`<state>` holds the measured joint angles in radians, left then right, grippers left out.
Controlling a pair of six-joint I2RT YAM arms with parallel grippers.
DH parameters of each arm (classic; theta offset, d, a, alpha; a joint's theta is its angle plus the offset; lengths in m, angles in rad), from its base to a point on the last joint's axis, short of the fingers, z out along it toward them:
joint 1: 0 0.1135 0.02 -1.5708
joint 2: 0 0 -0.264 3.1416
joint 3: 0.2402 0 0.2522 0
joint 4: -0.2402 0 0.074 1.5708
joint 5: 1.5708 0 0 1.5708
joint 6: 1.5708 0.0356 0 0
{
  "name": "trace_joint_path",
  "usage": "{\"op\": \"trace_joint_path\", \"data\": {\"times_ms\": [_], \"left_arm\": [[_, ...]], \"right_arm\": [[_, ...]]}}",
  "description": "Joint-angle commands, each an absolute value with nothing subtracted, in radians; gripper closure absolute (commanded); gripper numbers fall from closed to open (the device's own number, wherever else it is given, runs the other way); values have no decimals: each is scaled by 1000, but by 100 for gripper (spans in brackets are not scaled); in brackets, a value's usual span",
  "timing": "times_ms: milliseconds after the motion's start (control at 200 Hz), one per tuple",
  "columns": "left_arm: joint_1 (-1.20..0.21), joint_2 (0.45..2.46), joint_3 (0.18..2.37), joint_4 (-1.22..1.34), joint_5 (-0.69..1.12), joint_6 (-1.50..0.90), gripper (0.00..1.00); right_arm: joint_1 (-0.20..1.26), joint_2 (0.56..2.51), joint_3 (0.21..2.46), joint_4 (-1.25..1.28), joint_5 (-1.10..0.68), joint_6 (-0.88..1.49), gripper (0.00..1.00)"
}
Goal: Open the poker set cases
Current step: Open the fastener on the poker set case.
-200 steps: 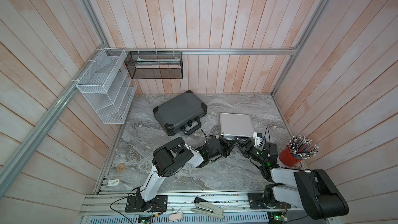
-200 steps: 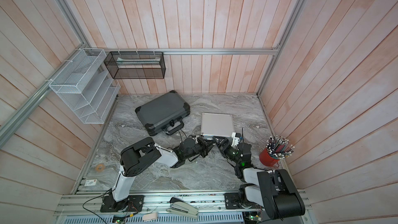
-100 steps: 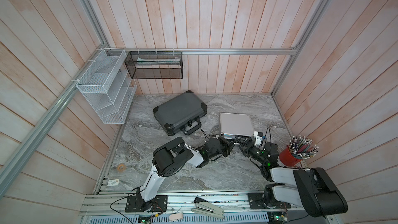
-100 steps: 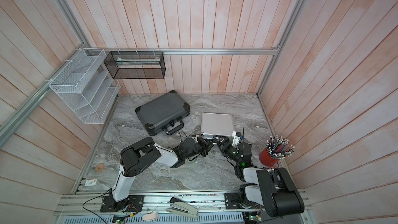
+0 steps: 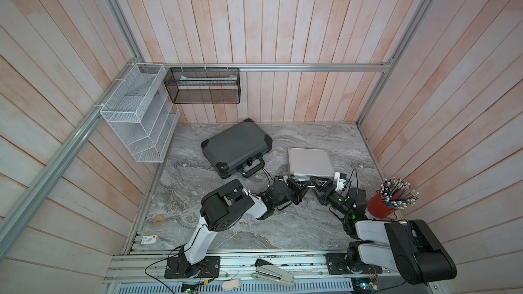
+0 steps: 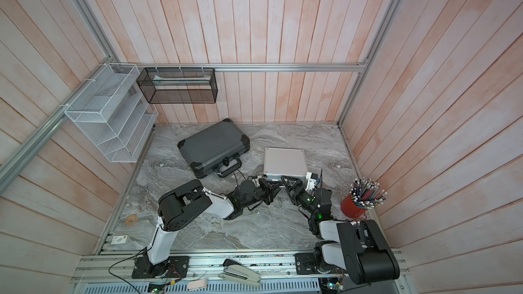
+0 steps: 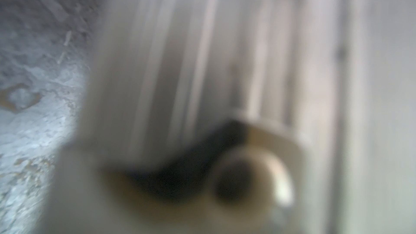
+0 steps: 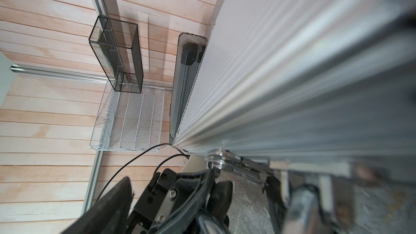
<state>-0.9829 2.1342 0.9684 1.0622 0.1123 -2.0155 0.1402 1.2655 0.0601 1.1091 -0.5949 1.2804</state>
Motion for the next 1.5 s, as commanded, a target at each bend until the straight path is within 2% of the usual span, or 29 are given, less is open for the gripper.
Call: {"op": "trace_joint_path", "data": {"times_ms": [0, 470, 1050, 1400, 1495], "left_arm": [[-983, 2141, 988, 1207, 125, -2070, 100], [-983, 2125, 975, 1195, 123, -2054, 100], [-983, 2143, 978, 1195, 110, -2063, 100], [-983, 2140, 978, 1191, 95, -2063, 100], [-983, 2137, 971, 1189, 94, -2060, 100]], "right_arm": [[140, 1245, 56, 1217, -601, 1288, 7], [140, 1196, 59, 1228, -591, 1313, 7], [140, 1088, 47, 1107, -579, 1286, 7], [117, 1088, 39, 1051, -601, 1255, 6], [109, 1107, 28, 1103, -616, 1280, 6]]}}
